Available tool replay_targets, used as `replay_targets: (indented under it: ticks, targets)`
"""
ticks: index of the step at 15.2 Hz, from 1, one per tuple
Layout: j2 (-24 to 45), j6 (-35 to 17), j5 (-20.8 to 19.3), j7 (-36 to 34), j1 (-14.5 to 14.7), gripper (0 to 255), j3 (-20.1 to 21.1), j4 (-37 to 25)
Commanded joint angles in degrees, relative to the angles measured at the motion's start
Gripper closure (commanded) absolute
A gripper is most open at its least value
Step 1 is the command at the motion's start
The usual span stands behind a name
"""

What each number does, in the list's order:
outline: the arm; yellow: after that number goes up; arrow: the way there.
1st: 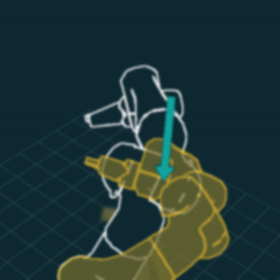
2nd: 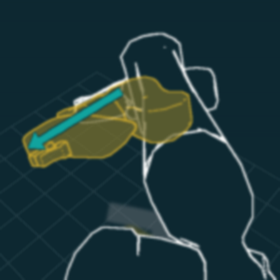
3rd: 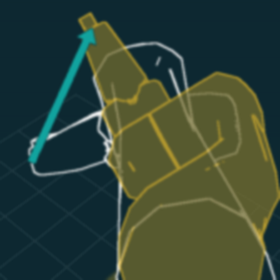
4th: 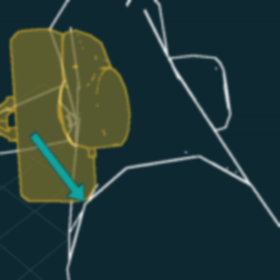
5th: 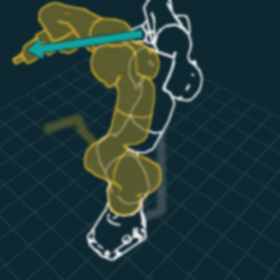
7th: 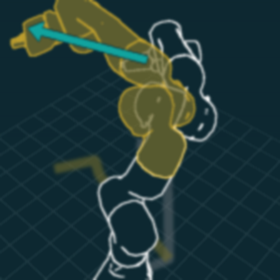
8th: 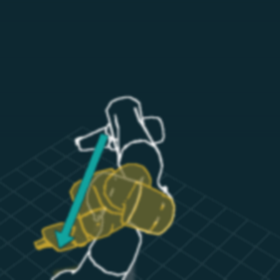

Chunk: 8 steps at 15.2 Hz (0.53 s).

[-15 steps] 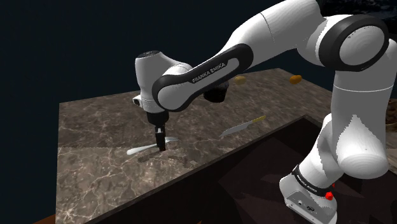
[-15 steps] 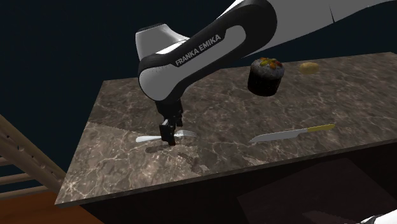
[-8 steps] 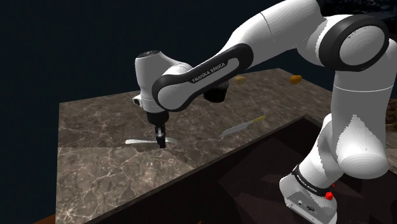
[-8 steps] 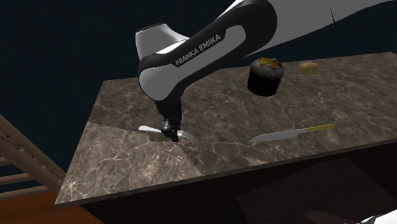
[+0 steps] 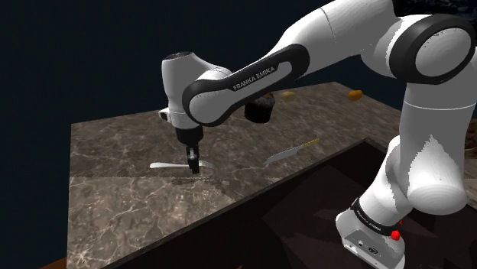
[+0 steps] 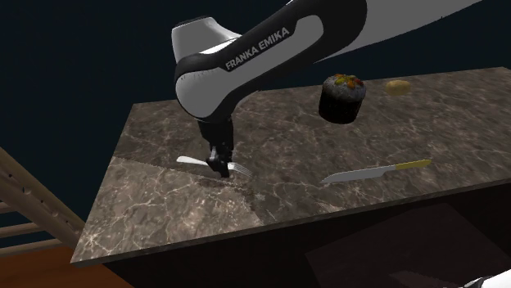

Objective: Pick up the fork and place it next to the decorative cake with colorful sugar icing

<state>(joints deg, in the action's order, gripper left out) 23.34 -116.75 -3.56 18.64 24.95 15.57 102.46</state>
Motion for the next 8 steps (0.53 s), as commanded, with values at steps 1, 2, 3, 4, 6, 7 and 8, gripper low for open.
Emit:
replay_targets:
  ticks: [1,2,3,4,6,7,8]
  targets:
    - [-0.7,1.3,0.2,0.0,0.0,255,0.1,-0.6]
    - [-1.1,1.9,0.3,0.0,0.0,255,0.2,-0.8]
    - [-1.4,2.5,0.4,0.1,-0.1,255,0.2,-1.2]
    - [-1.7,3.2,0.5,0.1,-0.1,255,0.3,-1.5]
    - [-2.4,4.5,0.7,0.2,-0.2,255,0.3,-2.1]
    - [-2.7,5.1,0.8,0.2,-0.2,255,0.4,-2.5]
    - [-3.0,5.8,0.9,0.3,-0.2,255,0.4,-2.9]
